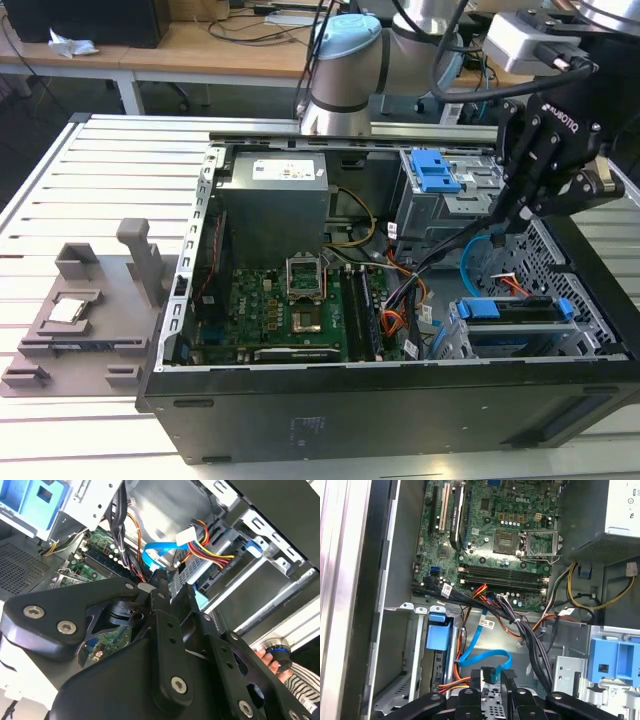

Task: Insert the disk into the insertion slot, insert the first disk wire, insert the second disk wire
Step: 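Insert the second disk wire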

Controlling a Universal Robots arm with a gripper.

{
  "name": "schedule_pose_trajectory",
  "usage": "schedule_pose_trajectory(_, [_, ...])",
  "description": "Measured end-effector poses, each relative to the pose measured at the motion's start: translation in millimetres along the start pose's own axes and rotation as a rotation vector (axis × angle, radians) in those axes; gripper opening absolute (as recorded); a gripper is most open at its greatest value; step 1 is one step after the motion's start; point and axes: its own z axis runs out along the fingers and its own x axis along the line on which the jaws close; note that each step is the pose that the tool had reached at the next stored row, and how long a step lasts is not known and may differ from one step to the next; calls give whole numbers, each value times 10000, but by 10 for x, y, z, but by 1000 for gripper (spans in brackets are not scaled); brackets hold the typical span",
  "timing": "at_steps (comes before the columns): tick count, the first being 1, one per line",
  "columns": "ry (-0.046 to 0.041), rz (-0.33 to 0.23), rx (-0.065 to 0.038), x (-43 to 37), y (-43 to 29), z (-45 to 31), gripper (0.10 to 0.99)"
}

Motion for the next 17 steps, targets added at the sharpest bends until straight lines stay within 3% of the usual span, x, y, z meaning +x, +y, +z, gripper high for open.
schedule_pose_trajectory(3, [31, -280, -2, -64, 1, 41, 302])
schedule_pose_trajectory(8, [292, -743, -35, -167, -14, 118, 302])
schedule_pose_trajectory(12, [523, -1147, -65, -174, -18, 191, 302])
schedule_pose_trajectory(17, [700, -1292, -93, -173, -20, 229, 302])
